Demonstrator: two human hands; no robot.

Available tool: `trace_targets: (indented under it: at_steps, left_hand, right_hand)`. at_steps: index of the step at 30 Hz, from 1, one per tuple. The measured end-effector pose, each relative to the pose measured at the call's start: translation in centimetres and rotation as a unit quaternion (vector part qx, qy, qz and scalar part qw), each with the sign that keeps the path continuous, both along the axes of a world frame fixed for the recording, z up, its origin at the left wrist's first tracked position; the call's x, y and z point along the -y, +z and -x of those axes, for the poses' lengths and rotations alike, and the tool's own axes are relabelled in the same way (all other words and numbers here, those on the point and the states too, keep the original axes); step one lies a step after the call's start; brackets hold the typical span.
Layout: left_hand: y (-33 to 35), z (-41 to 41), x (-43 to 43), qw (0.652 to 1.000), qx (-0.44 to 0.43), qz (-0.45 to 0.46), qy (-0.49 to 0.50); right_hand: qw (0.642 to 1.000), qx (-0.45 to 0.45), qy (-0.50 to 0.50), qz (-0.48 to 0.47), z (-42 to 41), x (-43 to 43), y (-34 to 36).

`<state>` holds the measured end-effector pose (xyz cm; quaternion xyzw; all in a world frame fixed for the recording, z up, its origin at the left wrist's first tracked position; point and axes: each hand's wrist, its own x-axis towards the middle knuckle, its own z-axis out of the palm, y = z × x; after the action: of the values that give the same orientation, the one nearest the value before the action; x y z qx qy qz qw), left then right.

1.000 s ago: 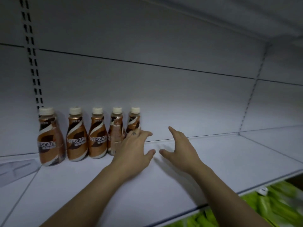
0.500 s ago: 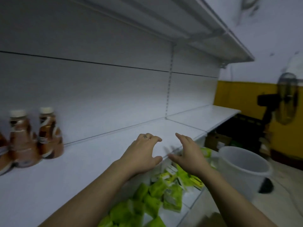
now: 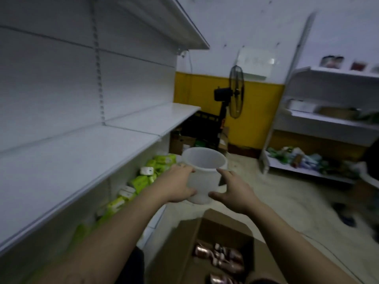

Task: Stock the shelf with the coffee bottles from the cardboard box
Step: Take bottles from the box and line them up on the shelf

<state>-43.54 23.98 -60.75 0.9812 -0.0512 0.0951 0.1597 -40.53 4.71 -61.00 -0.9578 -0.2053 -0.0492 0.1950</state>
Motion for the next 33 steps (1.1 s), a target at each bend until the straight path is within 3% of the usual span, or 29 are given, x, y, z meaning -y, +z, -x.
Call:
trace_targets:
  at_steps: [10, 21, 27, 33]
  left_hand:
    - [-8.1, 0.8, 5.2, 0.988, -0.072, 0.089, -0.101]
    - [-11.3, 2.7, 3.0, 0.986, -0.098, 0.107, -0.083]
    - [-14.0, 3.4, 3.7, 0.98, -0.165, 0.082, -0.069]
    - [-15.5, 2.3, 4.3, 0.975, -0.211, 0.058, -0.047]
  right_hand:
    - [0.983, -0.091, -0.128, 0.093, 3.8, 5.4, -5.0]
    - [0.96, -0.177, -0.171, 0.134, 7.1, 5.4, -9.3]
    - [0.939, -0.279, -0.172, 0.107, 5.9, 5.1, -14.5]
    - [0.906, -0.376, -0.194, -0.03, 3.1, 5.7, -19.2]
